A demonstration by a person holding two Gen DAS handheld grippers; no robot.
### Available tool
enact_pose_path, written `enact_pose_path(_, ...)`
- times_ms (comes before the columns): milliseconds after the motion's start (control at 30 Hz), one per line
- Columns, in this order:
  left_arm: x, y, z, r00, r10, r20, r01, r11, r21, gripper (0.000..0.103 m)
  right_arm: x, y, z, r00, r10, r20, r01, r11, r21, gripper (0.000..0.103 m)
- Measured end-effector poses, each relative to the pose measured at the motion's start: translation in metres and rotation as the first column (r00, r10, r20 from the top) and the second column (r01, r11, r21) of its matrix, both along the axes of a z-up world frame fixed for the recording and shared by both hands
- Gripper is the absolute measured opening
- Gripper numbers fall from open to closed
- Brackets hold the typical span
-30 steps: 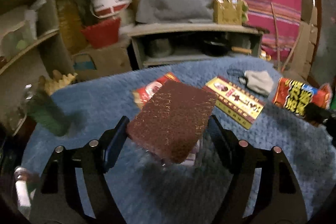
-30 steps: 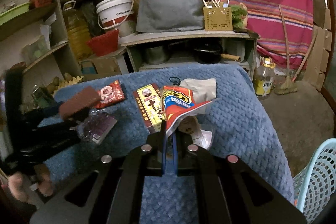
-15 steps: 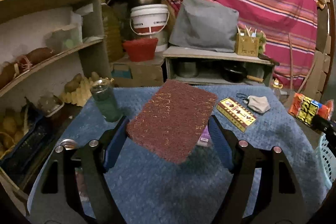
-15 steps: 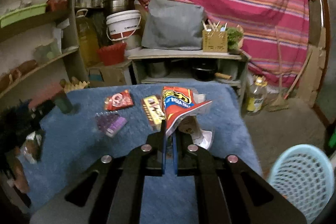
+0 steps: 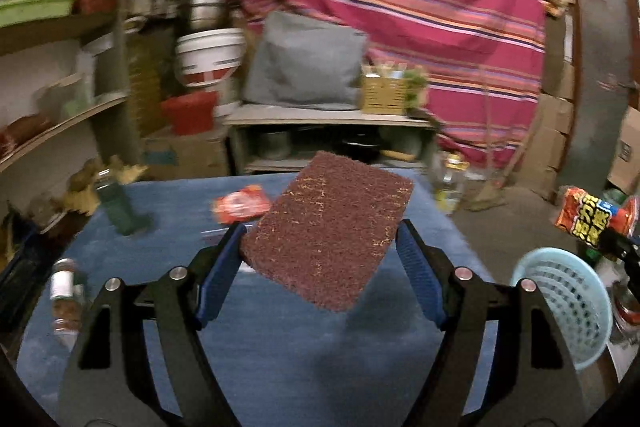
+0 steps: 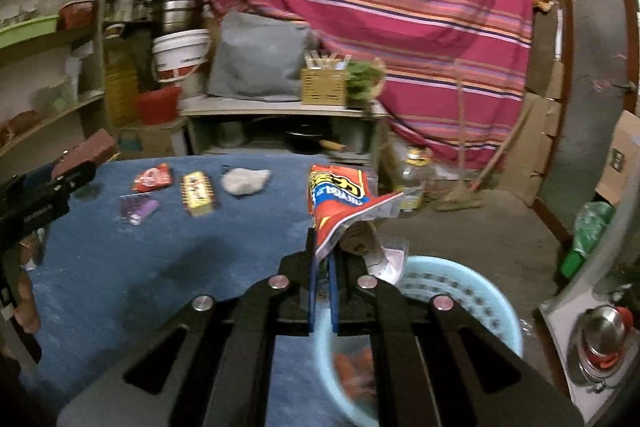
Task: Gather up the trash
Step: 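Carry the sponge pad and snack bag over the basket with both grippers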
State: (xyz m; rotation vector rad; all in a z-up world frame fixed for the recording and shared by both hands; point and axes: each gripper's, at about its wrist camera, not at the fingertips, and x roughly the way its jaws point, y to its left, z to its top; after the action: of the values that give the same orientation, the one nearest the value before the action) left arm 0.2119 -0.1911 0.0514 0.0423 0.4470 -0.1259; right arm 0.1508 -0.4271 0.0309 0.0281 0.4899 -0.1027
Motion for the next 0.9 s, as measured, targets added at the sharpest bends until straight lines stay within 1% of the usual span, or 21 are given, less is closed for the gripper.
enact_pose_path(100,-0.006,-0.039,-0.007,0.994,-0.105,-0.009,0.105,0.994,-0.024,0.075,-0.013,-0.034,-0.002,0.999,-0.043,-0.001,0.043,0.999,0.024,0.005)
enact_pose_path(200,-0.011,-0.081,-0.019,0.982,-0.187,-0.036,0.186,0.982,-0.011,0.075,-0.023,-0.063,-0.008,0.997,-0.082,-0.010,0.082,0.996,0.028,0.005)
enact_pose_path(333,-0.020,-0.135,-0.034,0.954,-0.296,-0.047,0.297,0.955,0.013,0.075,-0.032,-0.092,-0.019,0.992,-0.122,-0.029,0.123,0.992,0.040,0.005)
enact_pose_path(400,-0.025,-0.160,-0.041,0.942,-0.333,-0.052,0.335,0.941,0.039,0.075,-0.037,-0.108,-0.026,0.989,-0.145,-0.039,0.147,0.988,0.057,0.005)
enact_pose_path(467,-0.028,-0.182,-0.049,0.927,-0.371,-0.062,0.374,0.926,0.050,0.075,-0.039,-0.118,-0.033,0.985,-0.166,-0.049,0.169,0.984,0.065,0.005)
enact_pose_path(633,-0.026,-0.217,-0.061,0.896,-0.434,-0.092,0.440,0.897,0.055,0.075,-0.047,-0.141,-0.044,0.977,-0.201,-0.073,0.207,0.975,0.079,0.005)
enact_pose_path(700,-0.024,-0.226,-0.062,0.884,-0.457,-0.101,0.463,0.885,0.045,0.075,-0.052,-0.148,-0.047,0.974,-0.212,-0.076,0.218,0.972,0.086,0.005)
enact_pose_path(833,-0.020,-0.244,-0.063,0.860,-0.498,-0.109,0.505,0.861,0.055,0.076,-0.057,-0.158,-0.049,0.970,-0.231,-0.079,0.239,0.966,0.100,0.005)
enact_pose_path(900,-0.018,-0.251,-0.062,0.853,-0.509,-0.114,0.517,0.855,0.047,0.076,-0.058,-0.160,-0.049,0.968,-0.239,-0.081,0.247,0.963,0.103,0.005)
